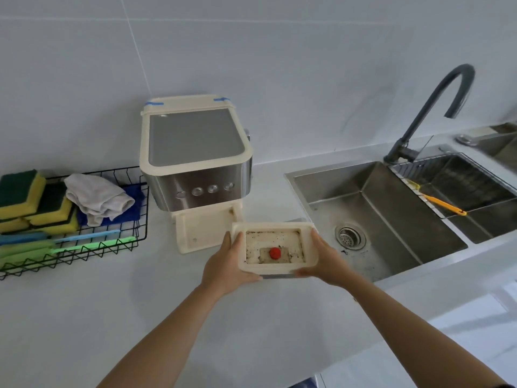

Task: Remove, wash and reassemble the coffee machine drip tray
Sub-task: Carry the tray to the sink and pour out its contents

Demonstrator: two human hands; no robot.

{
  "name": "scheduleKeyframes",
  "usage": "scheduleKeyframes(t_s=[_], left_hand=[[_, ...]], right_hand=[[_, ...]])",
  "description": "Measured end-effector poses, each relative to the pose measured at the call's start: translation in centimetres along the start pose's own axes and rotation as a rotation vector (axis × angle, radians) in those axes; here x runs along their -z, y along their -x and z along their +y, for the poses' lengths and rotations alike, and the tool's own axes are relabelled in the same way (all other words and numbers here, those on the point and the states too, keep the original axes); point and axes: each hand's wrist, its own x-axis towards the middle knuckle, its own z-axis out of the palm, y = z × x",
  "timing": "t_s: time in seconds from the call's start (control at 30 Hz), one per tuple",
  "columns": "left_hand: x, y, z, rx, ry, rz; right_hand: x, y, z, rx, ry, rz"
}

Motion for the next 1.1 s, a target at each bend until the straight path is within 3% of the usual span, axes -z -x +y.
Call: scheduleKeyframes(t_s=[0.3,0.77,1.1], left_hand=[[-1.2,-6.5,9.6,-0.039,-0.003,0.009],[-6.2,-17.0,26.0,0.047,0.127,0.095],[-6.6,-19.0,31.1,0.114,0.253,0.156]], right_hand=[[8.7,-2.6,5.8,-0.063,-0.022,0.072],[25.1,-8.9,17.7,0.003,-0.105,0.001],[29.2,-10.9,21.6,0.022,-0.192,-0.095]])
